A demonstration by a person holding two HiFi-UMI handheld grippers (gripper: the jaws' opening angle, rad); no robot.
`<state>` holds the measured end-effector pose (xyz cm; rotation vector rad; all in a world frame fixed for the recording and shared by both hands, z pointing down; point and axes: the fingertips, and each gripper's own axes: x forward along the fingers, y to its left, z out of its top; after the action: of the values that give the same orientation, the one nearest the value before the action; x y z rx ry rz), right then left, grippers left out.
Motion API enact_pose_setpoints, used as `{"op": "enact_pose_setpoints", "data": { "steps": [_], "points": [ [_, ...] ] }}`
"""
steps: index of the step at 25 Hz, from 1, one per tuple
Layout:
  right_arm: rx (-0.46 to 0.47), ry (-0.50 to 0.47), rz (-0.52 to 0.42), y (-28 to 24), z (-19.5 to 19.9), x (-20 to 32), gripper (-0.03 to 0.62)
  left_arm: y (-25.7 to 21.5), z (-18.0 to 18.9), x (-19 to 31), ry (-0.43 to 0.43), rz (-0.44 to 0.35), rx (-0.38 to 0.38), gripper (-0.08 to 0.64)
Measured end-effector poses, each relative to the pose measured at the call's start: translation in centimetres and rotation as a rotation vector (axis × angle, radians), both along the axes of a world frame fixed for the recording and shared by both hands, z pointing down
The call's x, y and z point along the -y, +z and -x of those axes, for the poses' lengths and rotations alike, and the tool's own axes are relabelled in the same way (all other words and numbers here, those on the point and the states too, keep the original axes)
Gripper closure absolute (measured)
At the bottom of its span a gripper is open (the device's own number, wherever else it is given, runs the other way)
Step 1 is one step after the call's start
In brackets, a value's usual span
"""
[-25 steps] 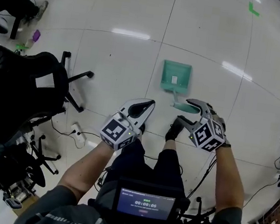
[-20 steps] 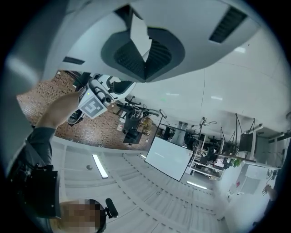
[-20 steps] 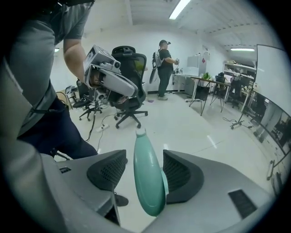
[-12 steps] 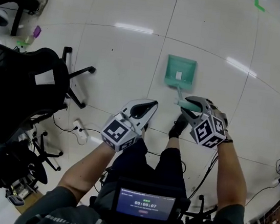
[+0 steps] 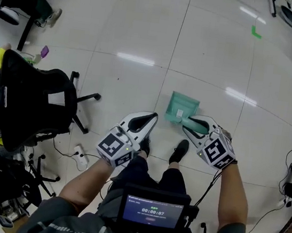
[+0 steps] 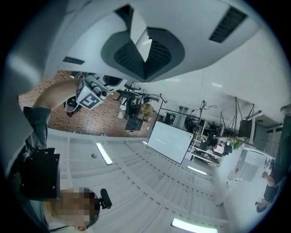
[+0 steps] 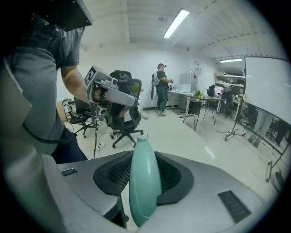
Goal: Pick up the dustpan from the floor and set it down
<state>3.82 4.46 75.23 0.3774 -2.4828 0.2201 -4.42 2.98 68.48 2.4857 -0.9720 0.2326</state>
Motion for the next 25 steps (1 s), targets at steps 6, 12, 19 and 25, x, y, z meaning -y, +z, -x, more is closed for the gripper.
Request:
{"op": "enact_pose_setpoints", "data": {
  "steps": [6,12,19,25],
  "points": [
    [0.095,0.032,-0.095,-20.6,-0.5,-2.2,0.448,-17.9,0.5,-0.6,-0.003,-0.114,-0.062,0.534],
    [0.183,0.081,-0.168,-41.0,1.4,-10.8,0.448,-36.9,2.8,-9.0,-0.002,-0.199,-0.100,0.534],
    [0.217,0.098,-0.254,-49.0,1.2,-15.0,0.448,-45.0,2.7,-13.6,0.012,-0.289,-0.183,0.535],
    [0.213,0.096,-0.285,-50.1,1.0,-15.4,0.449,-45.9,2.4,-14.1,0.029,-0.325,-0.139,0.535]
  ]
}}
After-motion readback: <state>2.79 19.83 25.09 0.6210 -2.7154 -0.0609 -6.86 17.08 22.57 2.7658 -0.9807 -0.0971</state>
